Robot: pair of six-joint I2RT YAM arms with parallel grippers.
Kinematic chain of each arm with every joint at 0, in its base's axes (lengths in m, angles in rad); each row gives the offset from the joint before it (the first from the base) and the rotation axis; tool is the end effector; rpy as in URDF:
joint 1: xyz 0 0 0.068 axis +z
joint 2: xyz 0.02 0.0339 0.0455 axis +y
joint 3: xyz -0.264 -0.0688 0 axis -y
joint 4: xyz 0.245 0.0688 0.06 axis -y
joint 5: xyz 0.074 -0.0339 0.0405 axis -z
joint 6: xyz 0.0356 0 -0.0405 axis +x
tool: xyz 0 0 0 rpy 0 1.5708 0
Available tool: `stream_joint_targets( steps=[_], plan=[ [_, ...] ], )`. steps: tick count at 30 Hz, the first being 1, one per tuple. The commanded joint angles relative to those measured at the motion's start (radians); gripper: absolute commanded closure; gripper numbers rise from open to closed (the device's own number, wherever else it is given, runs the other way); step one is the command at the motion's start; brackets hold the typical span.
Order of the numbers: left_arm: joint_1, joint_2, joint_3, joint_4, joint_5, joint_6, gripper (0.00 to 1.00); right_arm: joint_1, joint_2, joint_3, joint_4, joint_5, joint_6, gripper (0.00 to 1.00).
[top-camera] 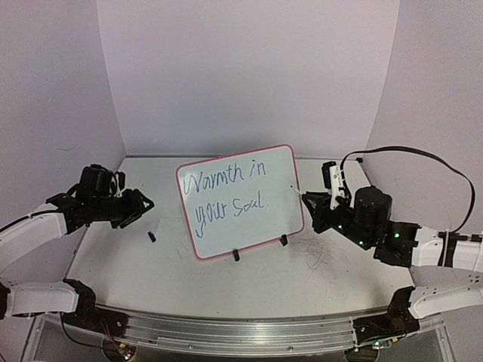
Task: Write a sentence on the whiteboard
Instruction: Pick up the pen cap from the center of the board.
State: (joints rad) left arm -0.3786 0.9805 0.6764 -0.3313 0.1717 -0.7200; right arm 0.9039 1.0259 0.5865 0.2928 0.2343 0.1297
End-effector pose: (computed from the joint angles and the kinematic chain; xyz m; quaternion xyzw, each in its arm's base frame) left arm 0.1953 -0.0842 0.2520 -0.1130 0.8830 -0.2998 0.3431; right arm 0.1536 0.1818 0.2735 -0.2131 0.7250 0.2437 0.6079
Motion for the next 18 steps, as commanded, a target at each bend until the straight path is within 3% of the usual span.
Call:
stream_joint_targets(
  steps=[1,9,14,18],
  plan=[
    [-0.028,0.161,0.082,-0.228,-0.073,-0.192,0.42,-0.001,0.008,-0.010,0.069,-0.024,0.007,1.00],
    [-0.097,0.460,0.247,-0.335,-0.316,-0.273,0.45,0.001,-0.044,-0.087,0.117,-0.052,0.064,1.00],
    [-0.096,0.555,0.293,-0.334,-0.404,-0.297,0.50,0.001,-0.091,-0.121,0.117,-0.036,0.072,1.00],
    [-0.094,0.631,0.329,-0.333,-0.396,-0.299,0.54,0.001,-0.093,-0.130,0.117,-0.034,0.073,1.00]
  ],
)
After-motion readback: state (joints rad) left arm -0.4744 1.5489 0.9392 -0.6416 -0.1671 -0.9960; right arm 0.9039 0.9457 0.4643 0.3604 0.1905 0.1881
